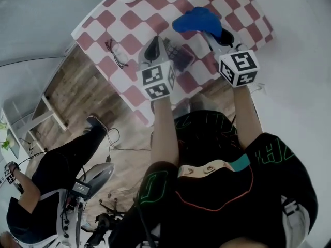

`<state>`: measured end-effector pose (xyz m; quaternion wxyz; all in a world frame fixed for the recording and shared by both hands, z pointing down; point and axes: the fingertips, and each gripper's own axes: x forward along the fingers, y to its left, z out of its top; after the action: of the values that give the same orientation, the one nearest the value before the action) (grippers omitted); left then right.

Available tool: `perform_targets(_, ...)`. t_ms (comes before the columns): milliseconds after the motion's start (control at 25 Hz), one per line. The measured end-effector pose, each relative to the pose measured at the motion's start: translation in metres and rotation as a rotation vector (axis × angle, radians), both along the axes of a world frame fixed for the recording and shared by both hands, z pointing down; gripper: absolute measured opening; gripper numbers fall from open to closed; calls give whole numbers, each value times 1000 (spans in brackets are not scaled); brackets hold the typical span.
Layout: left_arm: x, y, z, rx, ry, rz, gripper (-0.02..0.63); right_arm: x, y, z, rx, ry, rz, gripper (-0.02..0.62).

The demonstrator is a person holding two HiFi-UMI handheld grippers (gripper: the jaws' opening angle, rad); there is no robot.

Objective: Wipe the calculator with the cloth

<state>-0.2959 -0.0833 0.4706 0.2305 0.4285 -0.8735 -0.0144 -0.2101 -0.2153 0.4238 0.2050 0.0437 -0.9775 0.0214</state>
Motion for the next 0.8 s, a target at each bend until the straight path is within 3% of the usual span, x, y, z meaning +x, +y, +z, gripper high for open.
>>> perform_targets(320,-14,58,10,-28,35,-222,9,-56,52,14,56,43,-289,101)
perform_targets(800,16,104,24,-50,72,-470,10,-84,128,54,265,118,-754,101)
